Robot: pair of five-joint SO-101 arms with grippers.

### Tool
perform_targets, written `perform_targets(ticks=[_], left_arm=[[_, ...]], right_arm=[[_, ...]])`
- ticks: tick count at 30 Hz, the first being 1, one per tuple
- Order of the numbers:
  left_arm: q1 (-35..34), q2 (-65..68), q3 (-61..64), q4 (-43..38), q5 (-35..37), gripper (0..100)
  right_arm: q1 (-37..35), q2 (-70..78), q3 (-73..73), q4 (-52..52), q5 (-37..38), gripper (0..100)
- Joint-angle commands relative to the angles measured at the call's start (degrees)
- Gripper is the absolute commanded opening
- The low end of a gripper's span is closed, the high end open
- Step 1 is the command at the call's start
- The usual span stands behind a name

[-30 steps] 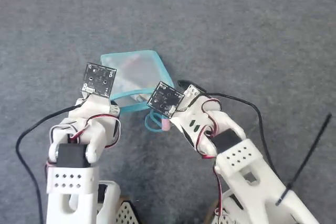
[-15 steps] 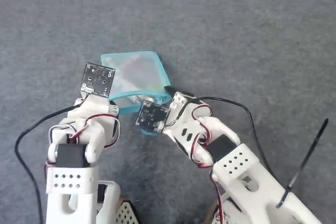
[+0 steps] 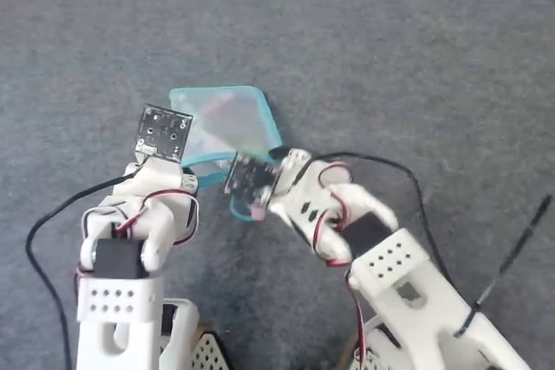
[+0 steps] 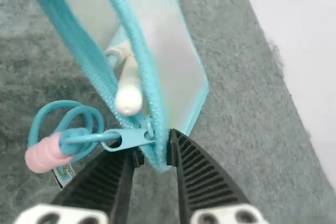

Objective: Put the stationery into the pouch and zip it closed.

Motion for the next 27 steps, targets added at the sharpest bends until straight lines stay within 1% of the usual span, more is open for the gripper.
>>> perform_targets(ticks=[1,4,6,9,11,13,15,17,20,22,25,27], left_arm=[[0.7,-11.3,-2.9,1.8,0.5,14],[0.5,-23.6,-2.6,5.3,0.6,16],[-0.1,-30.1,-1.5,5.5,0.5,16],[-0.6,-33.2,0.2,4.7,0.5,16],[2.3,-33.2,0.3,4.8,0.6,16],[7.0,-33.1,1.3,5.0,0.4,16],[10.6,-32.4,3.1,4.8,-0.7,17],[12.8,-30.6,3.9,4.8,-1.1,20],[15.0,-27.0,3.9,4.0,-0.9,24],[15.2,-25.0,3.9,3.1,-0.9,25],[15.4,-23.0,3.9,2.5,-0.9,25],[15.4,-22.1,4.2,1.8,-0.9,25]], right_arm=[[4.9,0.0,-14.7,15.0,-6.7,0.7],[6.2,0.0,-23.2,24.0,-9.0,0.7],[6.2,0.9,-31.6,31.0,-9.3,0.7],[6.6,6.1,-44.9,39.9,-10.5,0.7],[5.9,12.9,-50.1,43.7,-10.9,0.7],[3.3,19.9,-50.5,43.8,-11.0,0.8],[2.5,25.5,-50.5,42.9,-11.3,0.8],[2.4,26.9,-50.5,41.2,-13.2,0.8],[2.5,24.6,-48.4,40.7,-13.9,0.8],[2.2,21.1,-43.9,38.7,-14.0,0.8],[-0.1,15.0,-35.4,34.2,-13.9,0.8],[-2.1,12.0,-31.5,33.4,-13.8,0.8]])
